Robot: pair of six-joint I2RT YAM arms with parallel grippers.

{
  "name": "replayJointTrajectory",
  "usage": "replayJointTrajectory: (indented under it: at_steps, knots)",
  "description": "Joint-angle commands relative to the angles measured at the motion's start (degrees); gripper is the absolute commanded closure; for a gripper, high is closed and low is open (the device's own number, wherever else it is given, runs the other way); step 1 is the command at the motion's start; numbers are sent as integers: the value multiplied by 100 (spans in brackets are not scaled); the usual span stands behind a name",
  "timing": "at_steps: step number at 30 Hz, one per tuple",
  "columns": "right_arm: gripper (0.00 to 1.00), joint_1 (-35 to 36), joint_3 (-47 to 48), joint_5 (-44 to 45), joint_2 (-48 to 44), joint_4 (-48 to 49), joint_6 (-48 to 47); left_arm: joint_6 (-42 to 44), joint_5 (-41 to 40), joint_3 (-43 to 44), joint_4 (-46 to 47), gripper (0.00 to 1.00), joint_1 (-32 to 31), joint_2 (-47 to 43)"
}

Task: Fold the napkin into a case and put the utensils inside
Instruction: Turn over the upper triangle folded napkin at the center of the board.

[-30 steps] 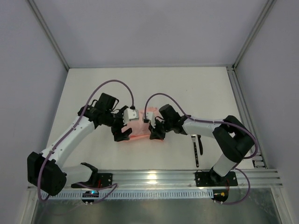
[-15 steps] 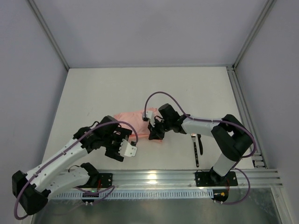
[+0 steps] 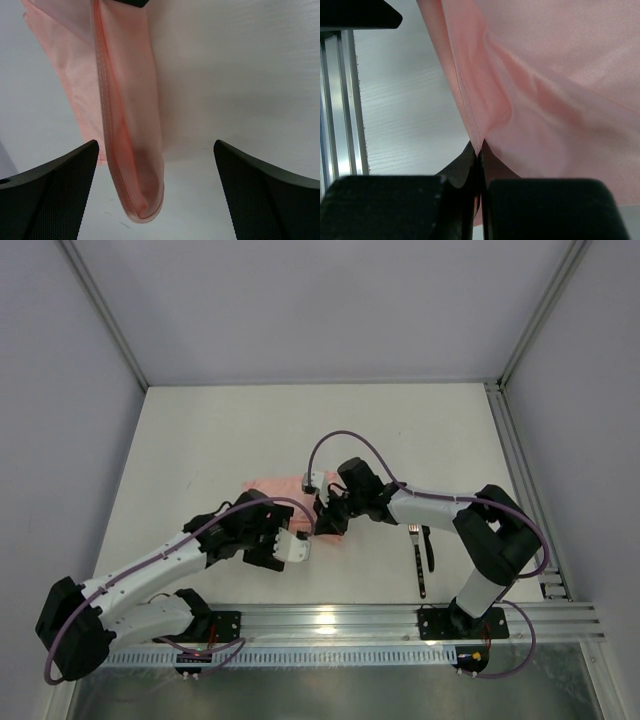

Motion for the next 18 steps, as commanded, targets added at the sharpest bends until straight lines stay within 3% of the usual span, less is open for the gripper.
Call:
replayJointTrajectory:
  at_steps: [1, 4, 8, 9, 14, 15, 17, 18]
  knots:
    - [96, 13, 237, -190, -67, 275, 85, -58, -169, -229, 398, 1, -16, 96]
    - [96, 13, 237, -199, -40, 249, 85, -146, -494, -220, 565, 3, -16, 472]
    - [96, 13, 219, -181, 4, 153, 24, -189, -697, -71, 812, 16, 256, 755]
    - [96, 21, 193, -190, -5, 135, 6, -268, -680, 77, 742, 26, 300, 790]
    - [96, 13, 140, -129, -49, 100, -99, -322, -592, 228, 461, 59, 423, 651]
    - [96, 21, 149, -111, -58, 100, -117, -322, -574, 237, 434, 74, 424, 606]
    - [96, 21, 149, -102, -75, -66, -152, -287, -530, 281, 276, 95, 424, 510]
    - [96, 21, 149, -93, -84, -93, -169, -295, -530, 307, 223, 99, 424, 509]
